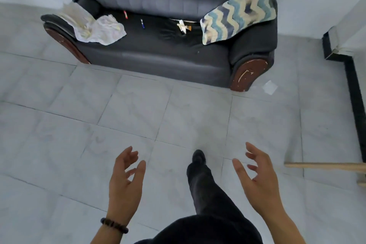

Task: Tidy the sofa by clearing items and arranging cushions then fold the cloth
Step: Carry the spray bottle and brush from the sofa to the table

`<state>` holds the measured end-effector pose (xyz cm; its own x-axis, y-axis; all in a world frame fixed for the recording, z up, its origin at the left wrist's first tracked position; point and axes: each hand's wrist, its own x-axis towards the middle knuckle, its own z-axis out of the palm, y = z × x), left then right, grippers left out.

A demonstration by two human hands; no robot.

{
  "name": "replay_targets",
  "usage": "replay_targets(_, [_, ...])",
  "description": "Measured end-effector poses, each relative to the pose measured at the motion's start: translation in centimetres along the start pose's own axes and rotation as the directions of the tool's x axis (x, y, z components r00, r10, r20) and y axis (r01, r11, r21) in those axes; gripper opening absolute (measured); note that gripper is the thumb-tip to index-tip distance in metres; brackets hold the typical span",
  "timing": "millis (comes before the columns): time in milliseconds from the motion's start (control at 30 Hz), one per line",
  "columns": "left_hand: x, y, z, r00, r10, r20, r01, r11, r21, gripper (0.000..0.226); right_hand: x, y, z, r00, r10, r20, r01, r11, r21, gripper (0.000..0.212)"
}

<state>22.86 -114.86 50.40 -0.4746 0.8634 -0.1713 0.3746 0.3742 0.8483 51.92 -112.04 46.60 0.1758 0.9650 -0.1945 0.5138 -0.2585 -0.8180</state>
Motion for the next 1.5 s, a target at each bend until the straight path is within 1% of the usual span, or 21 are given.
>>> replay_targets(133, [9.6,3.8,0.3,0.999,-0.010,-0.044,0.012,0.999,0.051,0.041,10.2,-3.7,1.4,0.997,0.027,0.066,-0.029,0.999,0.017,0.059])
replay_targets(200, [14.3,6.7,-0.1,0.996,0.005,-0.092,0.000,0.999,0.052,0.040,15.4,-7.0,1.8,0.998,0.002,0.062,-0.003,1.000,0.016,0.056])
replay_targets(333, [22.5,10.5,-0.1,0.984,-0.001,-0.180,0.007,0.999,0.032,0.041,25.4,-13.5,2.7,0.993,-0.073,0.097,0.073,0.997,0.003,0.060])
replay_targets(433, [28.1,12.3,0.7,0.967,-0.026,-0.252,0.025,1.000,-0.009,0.041,32.0,-17.5,4.1,0.986,-0.120,0.117,0.121,0.993,-0.004,0.058])
replay_targets(533, [34.2,12.7,2.2,0.962,-0.058,-0.268,0.047,0.998,-0.048,0.042,38.6,-19.8,6.9,0.982,-0.131,0.137,0.135,0.991,-0.015,0.059])
replay_targets(667, [44.1,12.5,4.7,0.966,-0.096,-0.241,0.081,0.994,-0.071,0.042,47.1,-21.8,11.4,0.983,-0.119,0.141,0.127,0.991,-0.050,0.058])
replay_targets(800, [55.0,15.2,6.2,0.979,-0.103,-0.176,0.091,0.993,-0.073,0.040,55.2,-25.9,14.2,0.989,-0.077,0.124,0.085,0.994,-0.063,0.057])
replay_targets(933, [65.6,19.7,7.5,0.996,-0.001,-0.088,-0.002,0.999,-0.034,0.040,63.1,-30.8,16.0,0.996,-0.058,0.074,0.060,0.998,-0.024,0.056])
replay_targets(1033, [72.5,22.5,9.0,0.999,0.034,-0.012,-0.034,0.999,-0.020,0.040,68.4,-32.8,16.9,0.998,-0.042,0.037,0.042,0.999,0.007,0.055])
replay_targets(1167, [80.5,25.2,12.2,0.997,0.071,0.036,-0.070,0.997,-0.020,0.041,74.9,-33.8,18.5,1.000,0.015,0.009,-0.015,0.999,0.046,0.055])
replay_targets(1267, [85.6,26.7,15.5,0.998,0.028,0.052,-0.026,0.999,-0.043,0.039,80.2,-33.5,19.8,0.997,0.062,0.047,-0.065,0.996,0.059,0.055])
replay_targets(1333, [88.7,27.8,17.8,0.998,0.029,0.062,-0.026,0.998,-0.051,0.038,83.7,-33.3,20.5,0.994,0.079,0.074,-0.083,0.995,0.054,0.054])
replay_targets(1433, [93.1,28.5,21.5,0.991,0.036,0.127,-0.030,0.998,-0.048,0.040,88.9,-32.8,21.9,0.992,0.084,0.092,-0.087,0.996,0.030,0.053])
replay_targets(1500, [95.9,28.3,24.0,0.981,0.041,0.189,-0.041,0.999,-0.001,0.041,92.1,-32.1,23.0,0.989,0.098,0.112,-0.098,0.995,-0.006,0.053])
